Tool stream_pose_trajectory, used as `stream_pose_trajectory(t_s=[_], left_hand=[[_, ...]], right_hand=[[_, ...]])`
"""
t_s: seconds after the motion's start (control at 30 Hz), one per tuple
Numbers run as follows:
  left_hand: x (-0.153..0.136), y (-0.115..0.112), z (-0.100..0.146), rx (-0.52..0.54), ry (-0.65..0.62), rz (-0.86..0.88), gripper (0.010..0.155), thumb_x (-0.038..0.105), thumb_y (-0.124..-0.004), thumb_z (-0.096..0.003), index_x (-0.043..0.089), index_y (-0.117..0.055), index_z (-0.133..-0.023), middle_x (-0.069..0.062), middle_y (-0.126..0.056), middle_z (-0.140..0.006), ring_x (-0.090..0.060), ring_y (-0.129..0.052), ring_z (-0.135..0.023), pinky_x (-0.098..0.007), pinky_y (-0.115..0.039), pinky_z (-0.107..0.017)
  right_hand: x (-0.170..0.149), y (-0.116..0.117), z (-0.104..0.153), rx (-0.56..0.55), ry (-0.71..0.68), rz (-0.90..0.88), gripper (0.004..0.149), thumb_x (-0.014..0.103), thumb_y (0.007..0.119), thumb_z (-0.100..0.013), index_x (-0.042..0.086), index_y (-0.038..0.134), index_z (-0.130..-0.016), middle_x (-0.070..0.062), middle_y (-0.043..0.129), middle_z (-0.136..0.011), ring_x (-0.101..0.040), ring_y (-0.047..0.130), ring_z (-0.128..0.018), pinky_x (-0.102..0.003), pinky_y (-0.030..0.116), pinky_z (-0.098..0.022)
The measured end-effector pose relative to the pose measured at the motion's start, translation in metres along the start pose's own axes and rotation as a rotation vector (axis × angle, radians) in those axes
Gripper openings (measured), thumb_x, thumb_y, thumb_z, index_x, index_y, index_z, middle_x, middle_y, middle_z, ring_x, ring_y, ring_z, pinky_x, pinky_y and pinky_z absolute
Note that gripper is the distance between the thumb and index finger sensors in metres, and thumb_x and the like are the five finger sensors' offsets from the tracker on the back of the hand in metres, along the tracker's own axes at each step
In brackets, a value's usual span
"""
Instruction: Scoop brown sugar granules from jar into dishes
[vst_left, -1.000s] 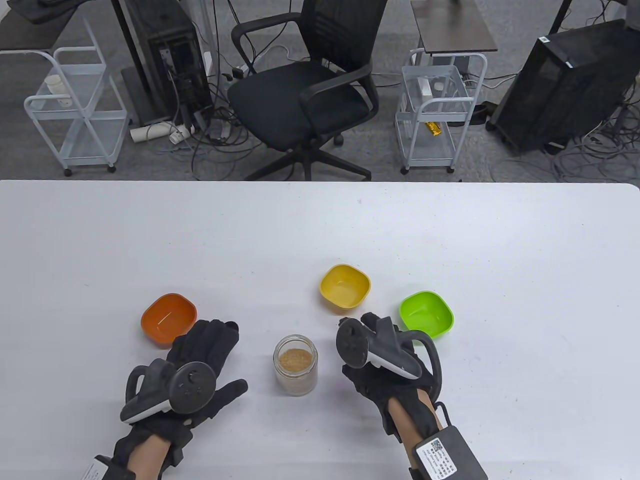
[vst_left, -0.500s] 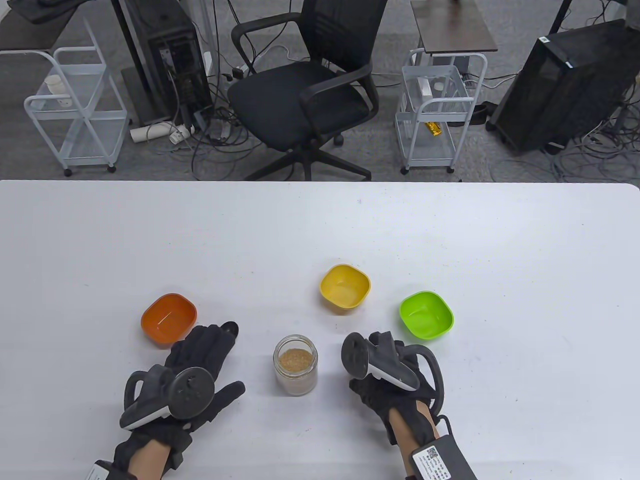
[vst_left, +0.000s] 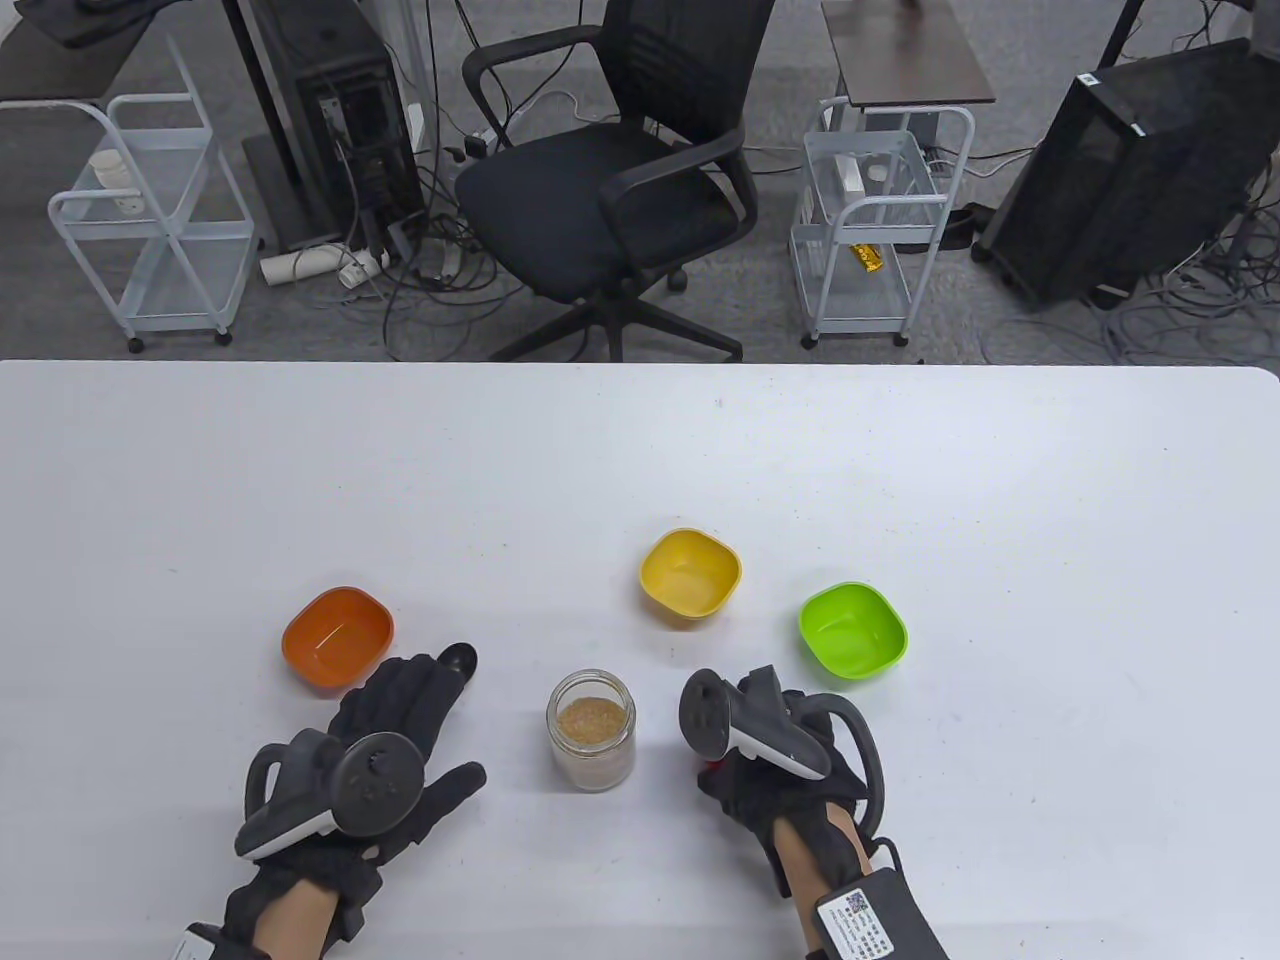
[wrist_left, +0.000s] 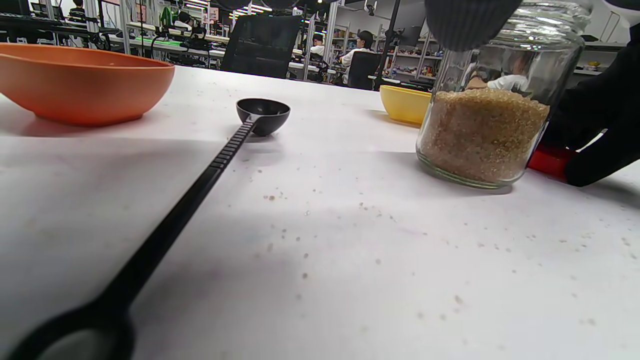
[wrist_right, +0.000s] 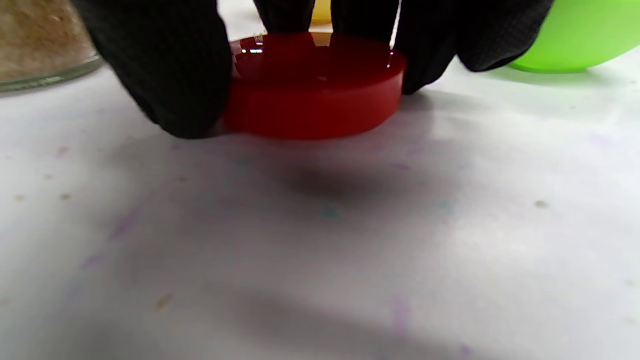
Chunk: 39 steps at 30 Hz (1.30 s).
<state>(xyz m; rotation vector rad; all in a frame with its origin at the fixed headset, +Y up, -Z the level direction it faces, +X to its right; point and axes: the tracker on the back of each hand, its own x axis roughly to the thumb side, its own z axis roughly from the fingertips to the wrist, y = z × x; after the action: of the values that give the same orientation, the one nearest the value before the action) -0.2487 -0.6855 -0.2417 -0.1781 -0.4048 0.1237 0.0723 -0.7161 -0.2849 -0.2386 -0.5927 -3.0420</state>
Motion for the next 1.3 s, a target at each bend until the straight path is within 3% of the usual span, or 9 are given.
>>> stream_pose_trajectory(t_s=[0.17,0.27,0.33,0.47,0.6,0.93,1.3], left_hand=[[-0.001,0.001,0.000,0.003,0.019,-0.002,0.088,0.062,-0.067,-0.0594,0.012,-0.029,-0.121,-0.019,-0.032,-0.127,-0.048,-0.039,-0.120,-0.066,-0.046,-0.082],[-0.003,0.004,0.002,0.015,0.066,0.014,0.083,0.058,-0.071,-0.0603,0.011,-0.037,-0.120,-0.018,-0.043,-0.126,-0.047,-0.055,-0.117,-0.064,-0.056,-0.081],[-0.006,0.007,0.005,0.012,0.159,0.002,0.078,0.054,-0.075,-0.0604,0.010,-0.047,-0.118,-0.018,-0.059,-0.120,-0.044,-0.076,-0.108,-0.061,-0.068,-0.077],[-0.008,0.005,0.006,-0.115,0.277,-0.086,0.070,0.051,-0.081,-0.0597,0.011,-0.061,-0.113,-0.015,-0.075,-0.111,-0.036,-0.093,-0.094,-0.055,-0.078,-0.071],[-0.012,-0.002,0.001,-0.233,0.375,-0.137,0.068,0.051,-0.083,-0.0590,0.011,-0.064,-0.111,-0.014,-0.079,-0.108,-0.032,-0.098,-0.087,-0.053,-0.082,-0.067],[-0.022,-0.018,-0.014,-0.351,0.472,-0.170,0.064,0.051,-0.083,-0.0592,0.010,-0.069,-0.107,-0.013,-0.084,-0.101,-0.027,-0.103,-0.076,-0.049,-0.086,-0.062],[-0.024,-0.025,-0.019,-0.373,0.476,-0.111,0.054,0.044,-0.081,-0.0623,0.011,-0.070,-0.103,-0.011,-0.084,-0.097,-0.027,-0.102,-0.075,-0.051,-0.083,-0.063]], right_hand=[[-0.002,-0.004,0.003,0.010,-0.020,-0.029,0.088,0.052,0.085,-0.047,0.019,0.039,-0.114,-0.022,0.046,-0.120,-0.054,0.064,-0.099,-0.068,0.059,-0.073],[-0.002,-0.014,0.012,-0.059,-0.035,-0.076,0.086,0.053,0.083,-0.047,0.018,0.040,-0.113,-0.022,0.047,-0.120,-0.055,0.064,-0.098,-0.069,0.059,-0.072],[-0.001,-0.019,0.019,-0.097,-0.049,-0.087,0.085,0.053,0.082,-0.048,0.017,0.042,-0.113,-0.022,0.048,-0.120,-0.055,0.064,-0.098,-0.069,0.059,-0.072],[0.001,-0.020,0.022,-0.100,-0.065,-0.079,0.084,0.053,0.081,-0.048,0.017,0.043,-0.113,-0.022,0.048,-0.120,-0.055,0.064,-0.098,-0.069,0.059,-0.072],[-0.001,-0.020,0.022,-0.104,-0.062,-0.087,0.083,0.053,0.081,-0.048,0.017,0.044,-0.113,-0.022,0.049,-0.120,-0.055,0.065,-0.098,-0.069,0.059,-0.072],[-0.003,-0.020,0.021,-0.111,-0.058,-0.095,0.082,0.053,0.081,-0.048,0.017,0.046,-0.113,-0.021,0.050,-0.119,-0.055,0.065,-0.098,-0.069,0.059,-0.072],[-0.003,-0.019,0.022,-0.102,-0.062,-0.099,0.082,0.053,0.081,-0.048,0.017,0.046,-0.113,-0.021,0.051,-0.119,-0.056,0.065,-0.098,-0.069,0.059,-0.072]])
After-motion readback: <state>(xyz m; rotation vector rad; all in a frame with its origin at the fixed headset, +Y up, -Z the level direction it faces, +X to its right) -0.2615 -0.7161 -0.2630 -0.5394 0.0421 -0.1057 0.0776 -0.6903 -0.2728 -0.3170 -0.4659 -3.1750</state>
